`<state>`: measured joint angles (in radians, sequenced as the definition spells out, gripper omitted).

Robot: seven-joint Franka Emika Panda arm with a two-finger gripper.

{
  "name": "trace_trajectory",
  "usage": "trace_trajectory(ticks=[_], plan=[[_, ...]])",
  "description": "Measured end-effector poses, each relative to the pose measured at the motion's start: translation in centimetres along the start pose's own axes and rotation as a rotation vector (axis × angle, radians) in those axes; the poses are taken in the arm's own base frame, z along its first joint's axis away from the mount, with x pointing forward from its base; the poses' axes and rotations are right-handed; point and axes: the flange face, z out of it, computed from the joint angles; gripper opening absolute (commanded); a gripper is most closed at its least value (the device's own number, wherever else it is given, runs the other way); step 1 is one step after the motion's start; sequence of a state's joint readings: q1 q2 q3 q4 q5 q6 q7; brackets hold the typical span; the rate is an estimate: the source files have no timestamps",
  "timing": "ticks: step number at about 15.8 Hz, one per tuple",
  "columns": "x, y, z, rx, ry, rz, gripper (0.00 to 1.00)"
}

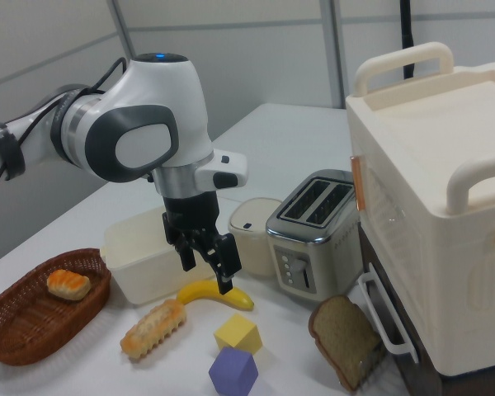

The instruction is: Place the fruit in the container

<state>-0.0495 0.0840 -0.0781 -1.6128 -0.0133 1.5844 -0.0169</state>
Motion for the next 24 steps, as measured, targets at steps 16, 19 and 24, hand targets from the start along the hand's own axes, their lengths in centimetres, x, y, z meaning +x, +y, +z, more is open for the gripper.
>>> trace_trajectory(ticks=[16,19,24], plan=[[0.1,-0.1,-2.9,-0.001,0.062,0.000,1.00],[0.0,-0.4,-2.9,0.010,0.055,-0.004,1.00],[0.0,-0.5,-2.7,0.011,0.045,-0.005,1.00]])
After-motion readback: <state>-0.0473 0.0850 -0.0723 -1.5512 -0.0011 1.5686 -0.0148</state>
